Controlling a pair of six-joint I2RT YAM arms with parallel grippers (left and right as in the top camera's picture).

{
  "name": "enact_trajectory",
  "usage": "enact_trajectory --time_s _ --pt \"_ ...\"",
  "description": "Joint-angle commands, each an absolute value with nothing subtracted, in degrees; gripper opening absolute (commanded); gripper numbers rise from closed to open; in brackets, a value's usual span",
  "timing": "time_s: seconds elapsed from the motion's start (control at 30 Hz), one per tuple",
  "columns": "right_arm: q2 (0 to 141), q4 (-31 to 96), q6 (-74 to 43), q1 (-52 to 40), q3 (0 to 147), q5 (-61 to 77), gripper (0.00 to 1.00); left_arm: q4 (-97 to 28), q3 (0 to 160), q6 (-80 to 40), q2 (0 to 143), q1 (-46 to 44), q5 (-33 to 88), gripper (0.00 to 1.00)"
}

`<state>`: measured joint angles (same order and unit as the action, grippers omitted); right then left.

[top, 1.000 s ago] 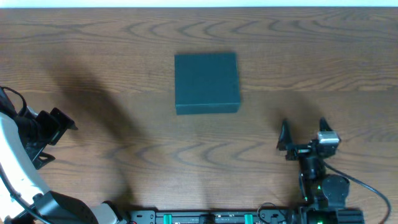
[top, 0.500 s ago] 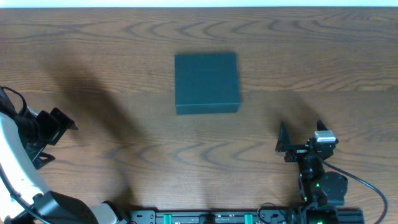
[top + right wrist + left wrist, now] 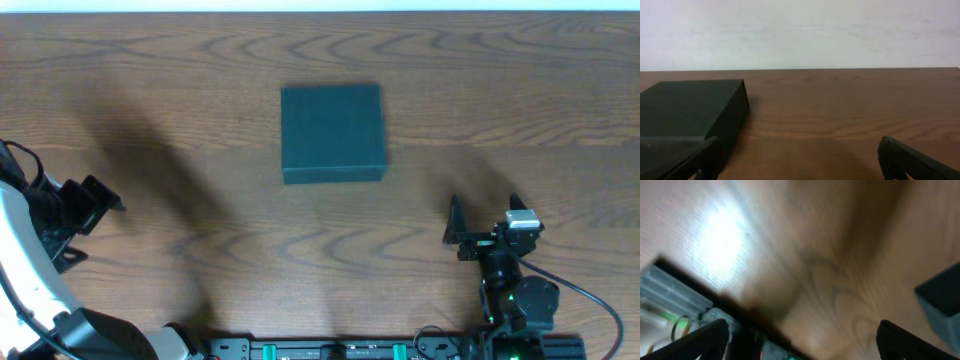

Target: Pack container

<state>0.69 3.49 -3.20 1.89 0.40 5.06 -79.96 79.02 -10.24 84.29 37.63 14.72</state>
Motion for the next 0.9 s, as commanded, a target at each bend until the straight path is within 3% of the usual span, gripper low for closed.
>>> enact_trajectory --time_s 0.0,0.2,0.4,0.67,0.87 --pt "0.32 3.84 -3.31 1.45 0.30 4.47 0.99 -75.33 78.81 -8.71 80.44 35.79 20.34 0.95" --pt "0.32 3.86 -3.31 1.45 0.30 4.47 0.99 -50.70 73.56 -3.38 65.67 18.79 26.39 0.95" --pt "0.32 3.86 -3.31 1.45 0.30 4.47 0.99 -26.83 64.45 12.34 50.11 4.16 26.41 0.95" --pt "0.32 3.86 -3.31 1.45 0.30 4.47 0.99 -8.80 43.24 13.04 29.56 3.38 24.93 0.95" --pt "0.32 3.86 -3.31 1.45 0.30 4.47 0.99 11.68 18.90 4.80 14.11 3.42 22.13 0.95"
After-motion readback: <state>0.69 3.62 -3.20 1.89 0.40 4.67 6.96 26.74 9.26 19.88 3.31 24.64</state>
